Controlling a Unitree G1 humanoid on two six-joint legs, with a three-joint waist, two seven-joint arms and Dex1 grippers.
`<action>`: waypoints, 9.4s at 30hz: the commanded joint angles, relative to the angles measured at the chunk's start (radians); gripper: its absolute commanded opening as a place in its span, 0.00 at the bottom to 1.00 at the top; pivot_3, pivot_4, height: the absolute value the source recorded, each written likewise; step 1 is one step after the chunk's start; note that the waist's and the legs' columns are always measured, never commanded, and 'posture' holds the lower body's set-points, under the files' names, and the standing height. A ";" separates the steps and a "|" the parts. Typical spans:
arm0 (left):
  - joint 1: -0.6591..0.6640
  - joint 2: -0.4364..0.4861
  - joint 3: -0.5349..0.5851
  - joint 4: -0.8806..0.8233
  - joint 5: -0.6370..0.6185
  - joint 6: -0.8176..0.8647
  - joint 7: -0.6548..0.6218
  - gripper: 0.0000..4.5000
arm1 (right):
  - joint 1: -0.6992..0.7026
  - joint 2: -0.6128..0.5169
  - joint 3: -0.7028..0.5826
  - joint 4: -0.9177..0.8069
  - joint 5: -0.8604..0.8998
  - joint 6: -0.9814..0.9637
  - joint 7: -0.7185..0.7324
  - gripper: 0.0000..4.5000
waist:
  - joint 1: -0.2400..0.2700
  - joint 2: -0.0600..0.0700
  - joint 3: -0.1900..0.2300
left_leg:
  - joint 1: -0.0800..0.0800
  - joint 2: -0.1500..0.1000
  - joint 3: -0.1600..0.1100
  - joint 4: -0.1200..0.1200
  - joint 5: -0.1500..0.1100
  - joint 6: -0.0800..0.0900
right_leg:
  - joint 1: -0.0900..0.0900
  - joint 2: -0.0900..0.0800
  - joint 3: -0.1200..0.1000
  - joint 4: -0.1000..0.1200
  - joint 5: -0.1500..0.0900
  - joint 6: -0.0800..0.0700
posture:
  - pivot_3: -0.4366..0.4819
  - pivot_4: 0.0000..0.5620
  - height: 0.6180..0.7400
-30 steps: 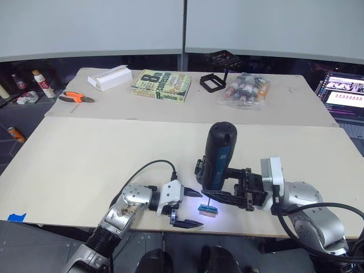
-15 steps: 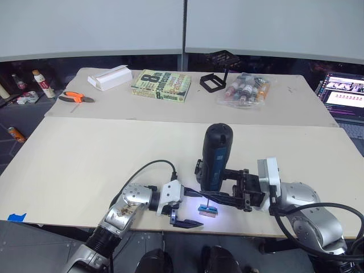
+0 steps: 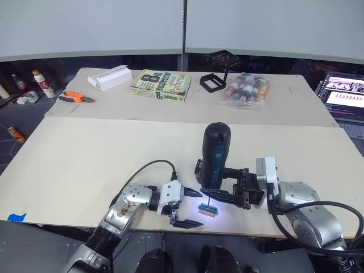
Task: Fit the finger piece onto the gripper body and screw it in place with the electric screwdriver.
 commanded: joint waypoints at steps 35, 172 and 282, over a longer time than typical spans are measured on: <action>0.003 0.006 0.009 -0.028 -0.025 -0.003 -0.001 0.99 | -0.009 -0.013 -0.064 -0.089 0.146 0.010 -0.010 0.43 | 0.000 0.000 0.000 | 0.000 0.000 0.000 0.000 0.000 0.000 | 0.000 0.000 0.000 0.000 0.000 0.000 | 0.48 0.27 1.00; 0.126 0.015 0.207 -0.279 -0.142 0.141 0.313 0.99 | -0.287 -0.270 -0.352 -0.160 0.547 0.234 -0.203 0.43 | 0.003 -0.001 0.000 | 0.000 0.000 0.000 0.000 0.000 -0.001 | 0.000 0.000 0.000 0.000 0.000 0.000 | 0.48 0.27 1.00; -0.184 -0.222 0.133 0.328 0.051 -0.096 0.246 0.51 | -0.374 -0.293 -0.311 -0.167 0.586 0.285 -0.245 0.43 | 0.000 -0.001 0.001 | -0.002 0.000 0.000 0.001 -0.001 0.002 | -0.001 -0.001 0.000 -0.002 0.002 0.002 | 0.48 0.27 1.00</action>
